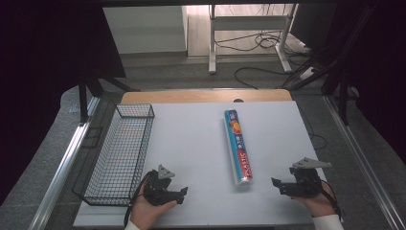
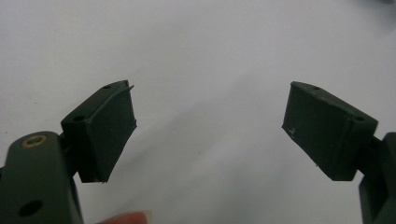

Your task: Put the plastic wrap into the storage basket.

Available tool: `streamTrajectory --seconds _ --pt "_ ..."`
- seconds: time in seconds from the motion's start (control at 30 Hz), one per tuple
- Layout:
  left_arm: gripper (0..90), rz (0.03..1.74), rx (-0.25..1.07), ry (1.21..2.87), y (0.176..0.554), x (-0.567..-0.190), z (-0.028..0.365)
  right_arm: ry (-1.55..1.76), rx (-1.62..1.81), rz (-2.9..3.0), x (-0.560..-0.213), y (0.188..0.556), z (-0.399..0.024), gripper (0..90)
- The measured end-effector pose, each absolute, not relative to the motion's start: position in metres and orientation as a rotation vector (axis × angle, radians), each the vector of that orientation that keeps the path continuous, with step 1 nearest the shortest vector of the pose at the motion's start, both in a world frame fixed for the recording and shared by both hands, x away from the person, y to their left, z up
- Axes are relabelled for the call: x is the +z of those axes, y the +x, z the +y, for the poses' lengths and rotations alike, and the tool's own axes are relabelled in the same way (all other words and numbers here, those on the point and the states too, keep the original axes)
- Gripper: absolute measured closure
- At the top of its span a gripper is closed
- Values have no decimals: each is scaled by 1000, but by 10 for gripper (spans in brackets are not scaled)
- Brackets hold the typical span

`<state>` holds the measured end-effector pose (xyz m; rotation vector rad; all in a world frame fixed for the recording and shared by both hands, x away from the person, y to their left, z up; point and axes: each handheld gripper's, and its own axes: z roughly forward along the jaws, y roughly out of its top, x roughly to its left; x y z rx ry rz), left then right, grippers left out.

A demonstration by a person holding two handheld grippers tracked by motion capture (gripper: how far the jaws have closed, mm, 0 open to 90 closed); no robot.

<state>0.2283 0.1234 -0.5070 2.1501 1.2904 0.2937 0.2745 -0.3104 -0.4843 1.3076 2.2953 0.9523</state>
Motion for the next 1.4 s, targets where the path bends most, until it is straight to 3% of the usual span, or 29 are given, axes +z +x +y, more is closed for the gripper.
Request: streamTrajectory --seconds 0.53,1.4 --pt "161 1294 268 2142 229 -510 129 1345 954 2278 -485 278 -311 217" --pt "162 1257 249 2147 230 -511 124 1408 1012 2199 -457 300 -285 254"
